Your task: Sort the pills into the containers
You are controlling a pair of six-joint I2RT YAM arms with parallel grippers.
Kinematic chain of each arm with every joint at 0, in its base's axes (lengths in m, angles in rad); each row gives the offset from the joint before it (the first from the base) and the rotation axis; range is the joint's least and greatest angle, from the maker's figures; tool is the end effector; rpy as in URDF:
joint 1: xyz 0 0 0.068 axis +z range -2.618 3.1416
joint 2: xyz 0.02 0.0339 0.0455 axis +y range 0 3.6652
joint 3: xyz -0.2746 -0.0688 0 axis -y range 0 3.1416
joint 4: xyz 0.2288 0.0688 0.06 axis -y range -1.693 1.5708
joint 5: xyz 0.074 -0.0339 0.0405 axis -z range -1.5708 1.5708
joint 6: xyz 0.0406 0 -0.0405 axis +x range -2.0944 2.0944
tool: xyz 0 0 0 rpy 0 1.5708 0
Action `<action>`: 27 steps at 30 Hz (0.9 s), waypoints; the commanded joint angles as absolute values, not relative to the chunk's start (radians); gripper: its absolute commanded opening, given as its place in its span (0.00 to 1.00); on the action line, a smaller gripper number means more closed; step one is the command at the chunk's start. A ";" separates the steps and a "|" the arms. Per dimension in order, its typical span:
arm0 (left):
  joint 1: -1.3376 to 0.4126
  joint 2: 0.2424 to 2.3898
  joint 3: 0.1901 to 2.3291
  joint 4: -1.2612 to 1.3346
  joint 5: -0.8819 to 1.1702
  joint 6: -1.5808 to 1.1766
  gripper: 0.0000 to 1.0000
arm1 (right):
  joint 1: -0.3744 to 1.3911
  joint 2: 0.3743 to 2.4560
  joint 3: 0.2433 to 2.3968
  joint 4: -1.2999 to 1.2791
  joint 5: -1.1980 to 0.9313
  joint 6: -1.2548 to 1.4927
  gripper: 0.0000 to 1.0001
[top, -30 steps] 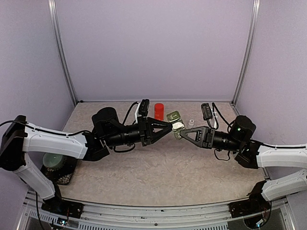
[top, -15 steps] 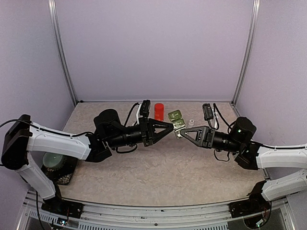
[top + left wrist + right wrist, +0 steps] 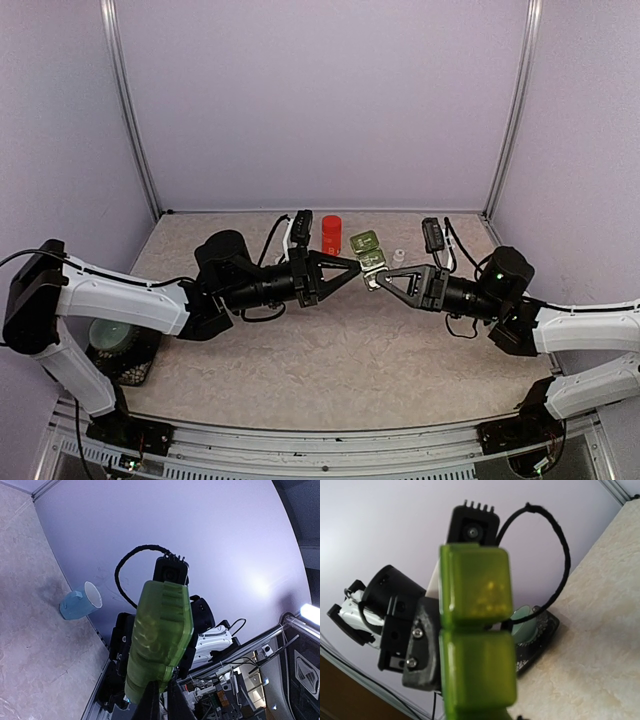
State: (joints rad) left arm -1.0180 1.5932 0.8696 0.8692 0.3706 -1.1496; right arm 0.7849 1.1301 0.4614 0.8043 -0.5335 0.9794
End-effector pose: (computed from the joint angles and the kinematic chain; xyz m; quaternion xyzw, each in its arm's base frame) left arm 0.1702 -0.3039 0.2977 0.0969 0.6504 -0.7136 0.2416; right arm 0.1464 0.1754 0.2818 -0.1361 0.6506 0.6713 0.3280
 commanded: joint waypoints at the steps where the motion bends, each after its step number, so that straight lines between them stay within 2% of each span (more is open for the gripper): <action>1: -1.032 1.574 0.867 0.962 0.392 -1.102 0.08 | 0.798 1.153 0.437 0.786 -0.522 1.006 0.00; 27: -1.115 1.469 0.857 0.939 0.324 -0.847 0.08 | 0.798 1.230 0.333 0.891 -0.481 1.255 0.00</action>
